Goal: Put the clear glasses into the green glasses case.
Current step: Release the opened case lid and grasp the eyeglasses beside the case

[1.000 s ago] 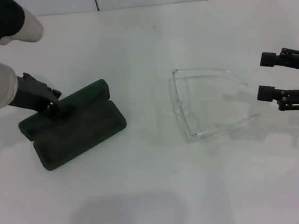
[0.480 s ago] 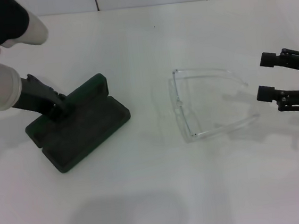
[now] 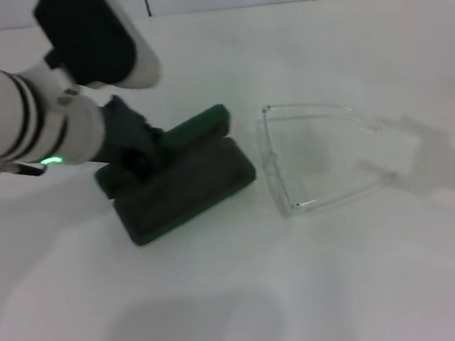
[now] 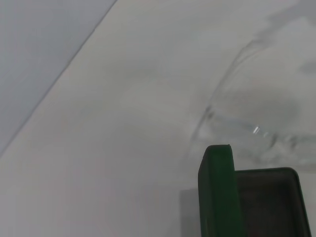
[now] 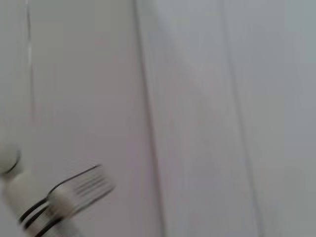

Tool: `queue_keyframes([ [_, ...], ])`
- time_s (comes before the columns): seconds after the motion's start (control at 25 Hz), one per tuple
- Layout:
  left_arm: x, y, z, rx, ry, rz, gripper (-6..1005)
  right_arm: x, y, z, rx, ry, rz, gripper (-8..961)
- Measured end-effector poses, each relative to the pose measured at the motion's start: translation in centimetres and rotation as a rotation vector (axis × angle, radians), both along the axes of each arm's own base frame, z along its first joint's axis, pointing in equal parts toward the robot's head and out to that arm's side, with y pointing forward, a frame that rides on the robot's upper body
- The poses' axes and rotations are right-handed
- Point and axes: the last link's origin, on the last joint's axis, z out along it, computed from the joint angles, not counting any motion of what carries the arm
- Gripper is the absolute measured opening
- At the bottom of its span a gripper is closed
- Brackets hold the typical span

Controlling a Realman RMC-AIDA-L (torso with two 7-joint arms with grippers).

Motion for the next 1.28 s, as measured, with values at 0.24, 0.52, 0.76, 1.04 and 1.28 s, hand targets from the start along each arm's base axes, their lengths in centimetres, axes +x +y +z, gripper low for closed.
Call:
queue_keyframes([
  [0.24, 1.8, -0.1, -0.7, -0.013, 0.010, -0.077, 206, 0.9, -0.8, 0.8, -0.076, 0.010, -0.052, 827],
  [0.52, 0.3, 1.5, 1.7, 0.082, 0.040, -0.035, 206, -2.4, 1.8, -0.8, -0.370, -0.179, -0.041, 826],
  [0.76, -2.1, 2.1, 4.9, 0.181, 0.004, 0.040, 206, -7.1, 5.9, -1.2, -0.504, -0.359, -0.238, 760],
  [1.04, -3.9, 1.8, 6.6, 0.227, -0.030, 0.059, 207, -12.9, 9.9, -1.6, -0.595, -0.550, -0.510, 748],
  [1.28, -3.5, 2.1, 6.1, 0.223, -0.081, -0.007, 207, -16.9, 11.9, -2.7, -0.678, -0.670, -0.612, 731],
])
